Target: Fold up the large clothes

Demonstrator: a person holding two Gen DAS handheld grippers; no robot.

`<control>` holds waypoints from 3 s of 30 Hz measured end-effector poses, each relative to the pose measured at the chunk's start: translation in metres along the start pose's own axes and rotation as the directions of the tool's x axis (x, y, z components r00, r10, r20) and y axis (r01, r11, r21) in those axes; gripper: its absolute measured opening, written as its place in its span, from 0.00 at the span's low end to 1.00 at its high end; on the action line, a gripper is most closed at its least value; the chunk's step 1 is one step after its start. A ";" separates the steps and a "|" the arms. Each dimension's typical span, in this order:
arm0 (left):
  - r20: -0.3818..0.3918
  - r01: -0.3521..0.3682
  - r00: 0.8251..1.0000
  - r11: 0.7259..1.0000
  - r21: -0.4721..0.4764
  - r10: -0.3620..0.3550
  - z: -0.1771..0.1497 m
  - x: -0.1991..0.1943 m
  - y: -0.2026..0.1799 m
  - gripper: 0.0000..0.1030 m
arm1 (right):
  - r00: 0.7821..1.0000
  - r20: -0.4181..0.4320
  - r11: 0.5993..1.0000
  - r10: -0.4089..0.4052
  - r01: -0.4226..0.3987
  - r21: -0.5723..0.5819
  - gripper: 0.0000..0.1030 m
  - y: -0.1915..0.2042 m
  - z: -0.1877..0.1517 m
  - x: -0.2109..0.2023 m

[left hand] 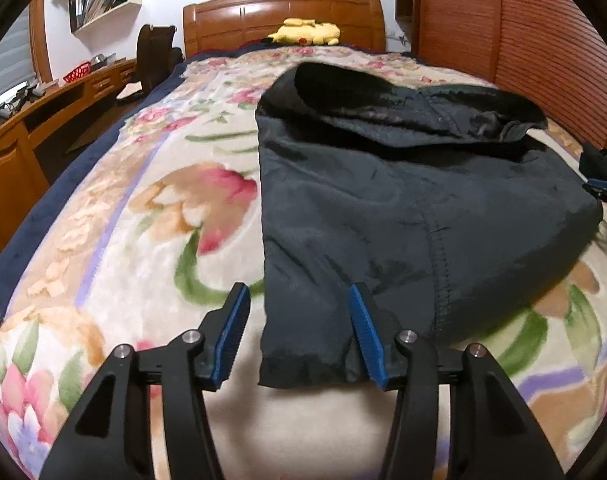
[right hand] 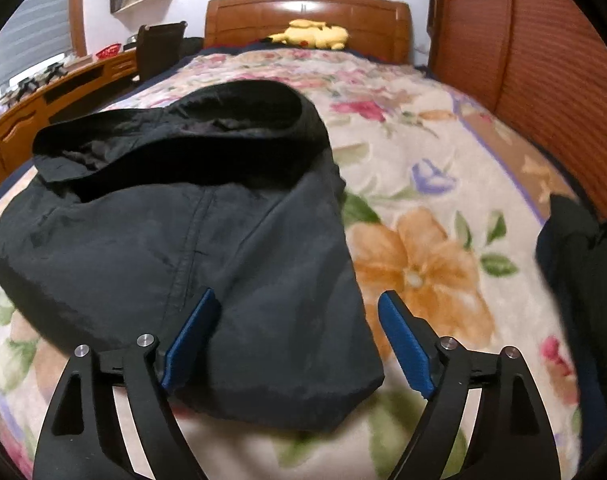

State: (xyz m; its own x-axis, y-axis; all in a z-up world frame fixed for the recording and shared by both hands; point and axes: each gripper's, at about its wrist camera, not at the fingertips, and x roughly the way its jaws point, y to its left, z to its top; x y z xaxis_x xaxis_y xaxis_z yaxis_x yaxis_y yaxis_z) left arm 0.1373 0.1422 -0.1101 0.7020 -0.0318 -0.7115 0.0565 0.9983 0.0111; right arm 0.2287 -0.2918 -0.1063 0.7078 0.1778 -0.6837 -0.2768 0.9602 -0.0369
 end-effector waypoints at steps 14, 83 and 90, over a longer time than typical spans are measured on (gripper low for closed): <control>-0.042 0.020 0.999 1.000 -0.016 -0.021 -0.005 0.016 0.002 0.53 | 0.997 -0.011 0.996 0.081 -0.080 0.042 0.84 -0.003 -0.016 -0.009; 0.257 0.162 0.954 0.987 -0.018 -0.152 -0.033 -0.126 -0.067 0.51 | 0.974 0.144 0.945 0.173 -0.123 -0.303 0.60 0.139 0.015 -0.103; 0.263 0.161 0.952 0.987 -0.003 -0.154 -0.037 -0.114 -0.072 0.51 | 0.985 0.089 0.946 0.150 -0.117 -0.303 0.60 0.152 0.049 -0.047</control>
State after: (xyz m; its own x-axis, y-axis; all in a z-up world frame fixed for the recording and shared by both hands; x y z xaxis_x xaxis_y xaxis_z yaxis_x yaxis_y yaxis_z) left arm 0.0267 0.0760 -0.0556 0.8468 -0.1969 -0.4941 0.1661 0.9804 -0.1059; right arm 0.1850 -0.1439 -0.0438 0.7134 0.3386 -0.6136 -0.5417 0.8219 -0.1762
